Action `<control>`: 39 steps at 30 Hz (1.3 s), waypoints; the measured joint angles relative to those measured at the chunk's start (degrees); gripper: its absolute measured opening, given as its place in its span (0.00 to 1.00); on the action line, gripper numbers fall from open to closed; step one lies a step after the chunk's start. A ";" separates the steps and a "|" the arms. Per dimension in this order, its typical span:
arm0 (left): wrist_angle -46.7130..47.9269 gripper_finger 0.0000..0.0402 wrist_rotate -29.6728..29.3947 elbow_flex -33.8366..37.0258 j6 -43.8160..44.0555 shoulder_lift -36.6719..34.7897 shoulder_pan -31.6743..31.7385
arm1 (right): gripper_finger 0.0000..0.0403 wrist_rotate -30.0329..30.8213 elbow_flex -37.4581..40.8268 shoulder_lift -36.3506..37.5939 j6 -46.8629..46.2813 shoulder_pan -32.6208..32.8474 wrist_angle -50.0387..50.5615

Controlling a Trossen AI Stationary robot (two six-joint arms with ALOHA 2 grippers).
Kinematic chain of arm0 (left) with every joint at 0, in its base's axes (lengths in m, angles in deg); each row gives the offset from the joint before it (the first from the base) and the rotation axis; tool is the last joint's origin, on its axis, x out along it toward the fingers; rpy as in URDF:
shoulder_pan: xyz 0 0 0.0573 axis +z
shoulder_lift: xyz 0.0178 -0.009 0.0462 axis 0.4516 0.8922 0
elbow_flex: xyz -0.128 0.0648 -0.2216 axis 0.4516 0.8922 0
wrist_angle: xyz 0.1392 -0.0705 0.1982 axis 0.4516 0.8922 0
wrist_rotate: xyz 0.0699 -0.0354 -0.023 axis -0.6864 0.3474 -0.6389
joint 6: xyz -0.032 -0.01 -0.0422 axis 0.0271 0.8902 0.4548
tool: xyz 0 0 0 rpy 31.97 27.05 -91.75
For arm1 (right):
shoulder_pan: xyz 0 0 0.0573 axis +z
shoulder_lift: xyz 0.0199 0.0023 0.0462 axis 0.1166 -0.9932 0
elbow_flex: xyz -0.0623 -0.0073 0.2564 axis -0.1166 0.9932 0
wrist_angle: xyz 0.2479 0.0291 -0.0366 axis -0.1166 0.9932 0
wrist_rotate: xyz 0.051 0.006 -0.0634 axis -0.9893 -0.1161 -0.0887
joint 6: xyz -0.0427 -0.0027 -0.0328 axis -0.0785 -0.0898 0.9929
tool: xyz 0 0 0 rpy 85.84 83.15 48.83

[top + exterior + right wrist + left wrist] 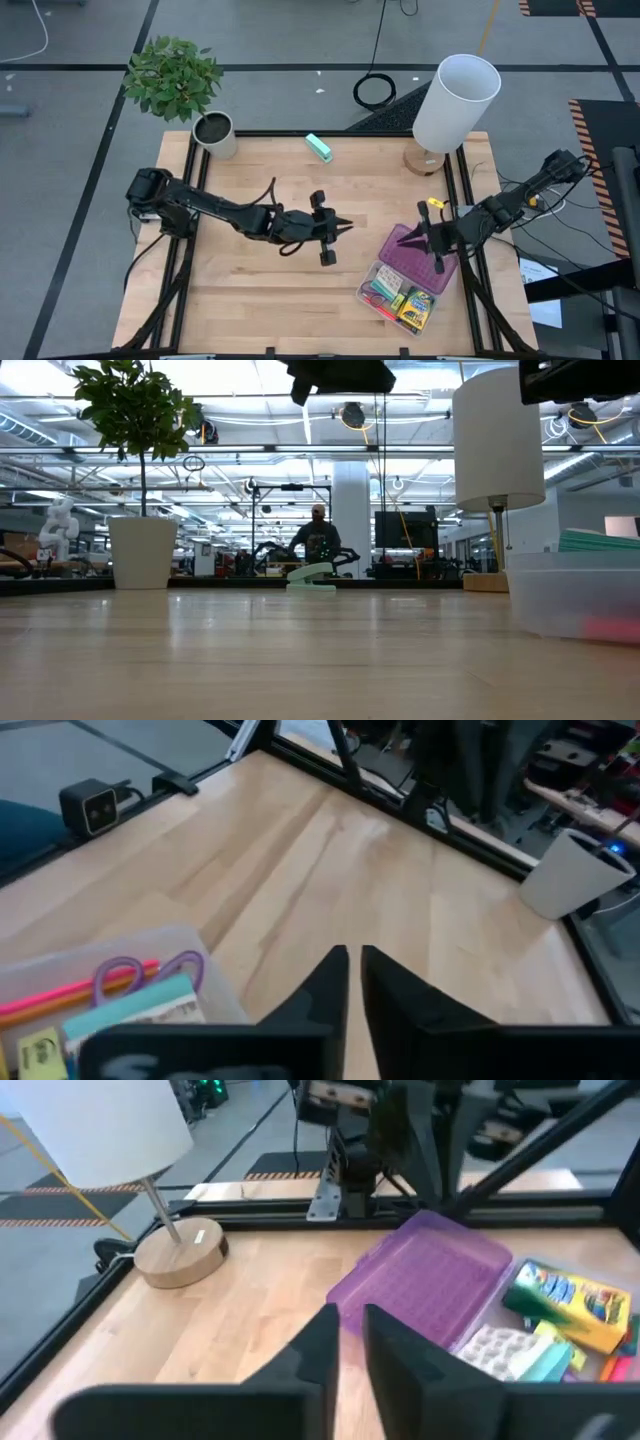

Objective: Pack school essentials
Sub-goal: Return to Home Position

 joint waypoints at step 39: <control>-22.95 0.09 0.55 16.92 0.21 0.00 4.76 | 0.00 -22.69 24.36 9.59 8.17 -24.76 -33.66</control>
